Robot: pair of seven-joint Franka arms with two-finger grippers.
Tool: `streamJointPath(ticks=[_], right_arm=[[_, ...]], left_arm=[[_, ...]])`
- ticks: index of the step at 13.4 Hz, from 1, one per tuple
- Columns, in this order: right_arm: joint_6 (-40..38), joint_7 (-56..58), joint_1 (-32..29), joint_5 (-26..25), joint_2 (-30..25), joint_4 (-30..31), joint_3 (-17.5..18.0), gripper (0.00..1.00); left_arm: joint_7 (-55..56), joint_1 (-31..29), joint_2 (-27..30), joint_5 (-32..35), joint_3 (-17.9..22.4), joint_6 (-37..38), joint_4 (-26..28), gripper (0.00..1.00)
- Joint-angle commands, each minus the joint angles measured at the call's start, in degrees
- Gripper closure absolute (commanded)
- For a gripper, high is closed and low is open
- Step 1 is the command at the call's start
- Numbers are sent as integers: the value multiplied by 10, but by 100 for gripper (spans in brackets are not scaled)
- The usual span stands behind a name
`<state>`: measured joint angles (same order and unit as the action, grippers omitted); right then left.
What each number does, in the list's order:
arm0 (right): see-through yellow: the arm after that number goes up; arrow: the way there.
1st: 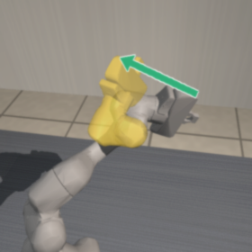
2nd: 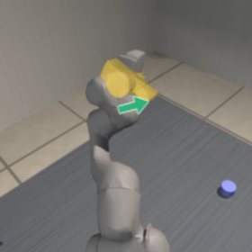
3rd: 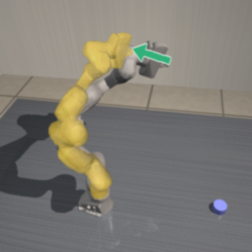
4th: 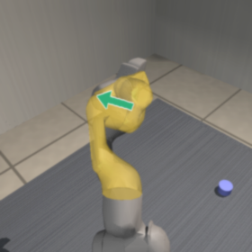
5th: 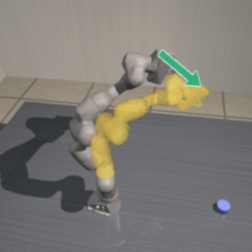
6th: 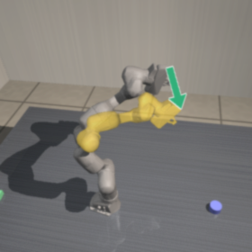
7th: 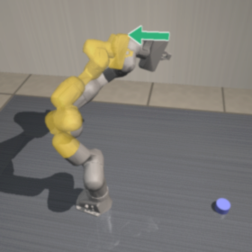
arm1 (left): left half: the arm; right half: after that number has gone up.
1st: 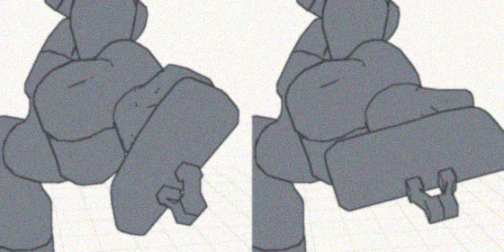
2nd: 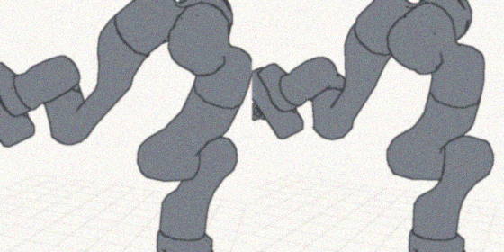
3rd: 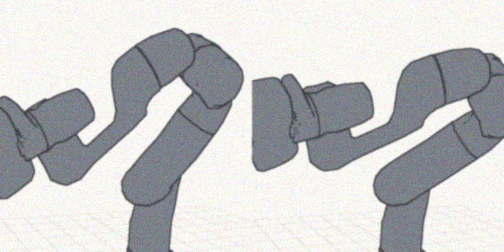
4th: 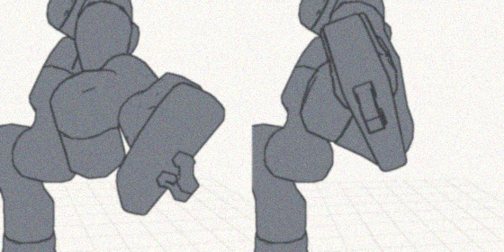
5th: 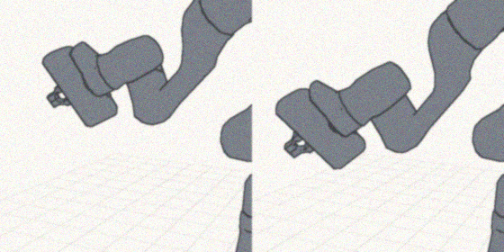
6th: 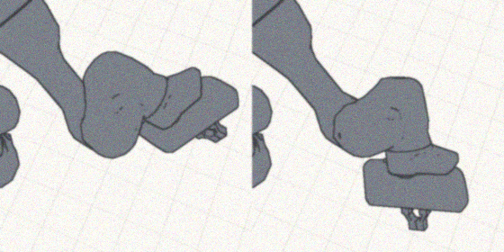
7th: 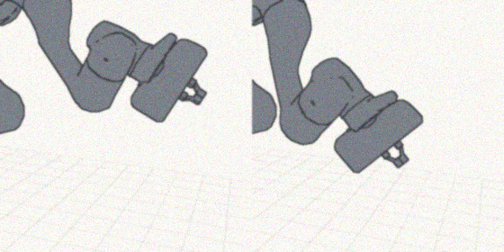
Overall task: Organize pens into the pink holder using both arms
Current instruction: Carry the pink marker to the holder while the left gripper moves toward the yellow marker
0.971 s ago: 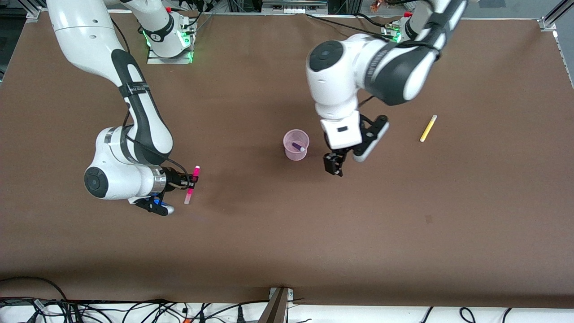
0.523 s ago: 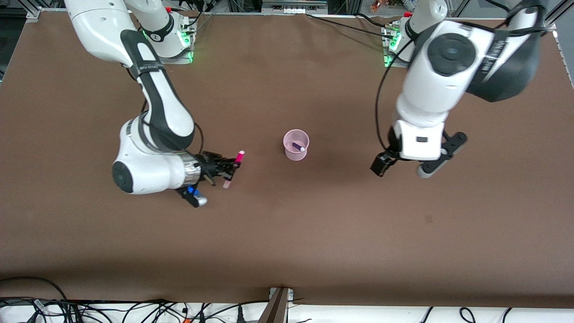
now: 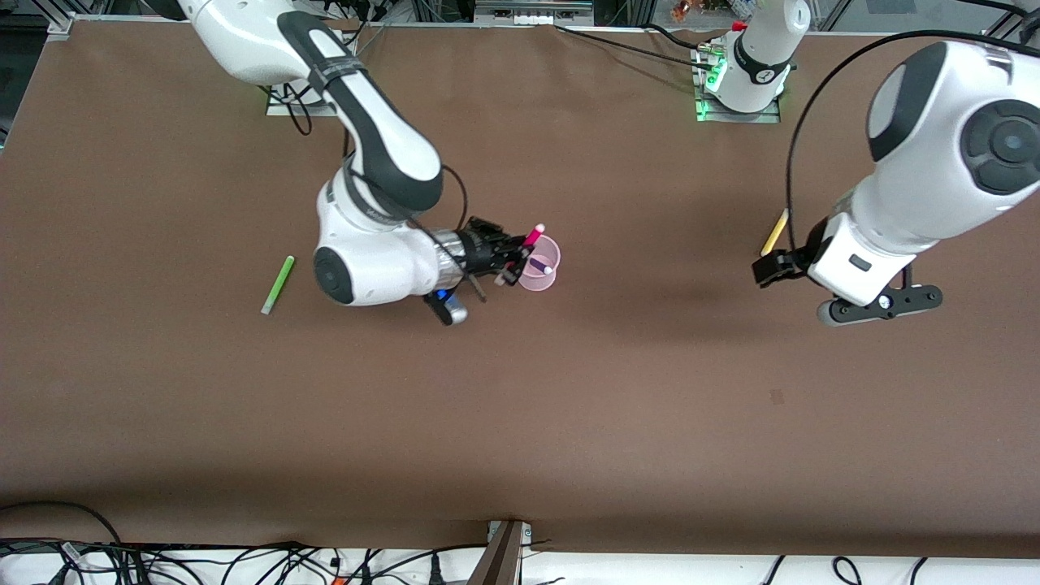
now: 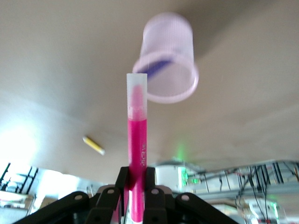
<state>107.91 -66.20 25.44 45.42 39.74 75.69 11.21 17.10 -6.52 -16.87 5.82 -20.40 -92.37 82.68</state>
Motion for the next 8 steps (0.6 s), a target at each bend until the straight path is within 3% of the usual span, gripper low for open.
streamJointPath(ticks=[1, 8], right_arm=[[3, -7, -5, 47, 2, 20, 22, 100], [49, 5, 23, 41, 4, 81, 30, 100]], left_arm=[[-106, -40, 42, -26, -6, 1, 55, 0], [-160, -84, 79, -47, -6, -82, 122, 0]])
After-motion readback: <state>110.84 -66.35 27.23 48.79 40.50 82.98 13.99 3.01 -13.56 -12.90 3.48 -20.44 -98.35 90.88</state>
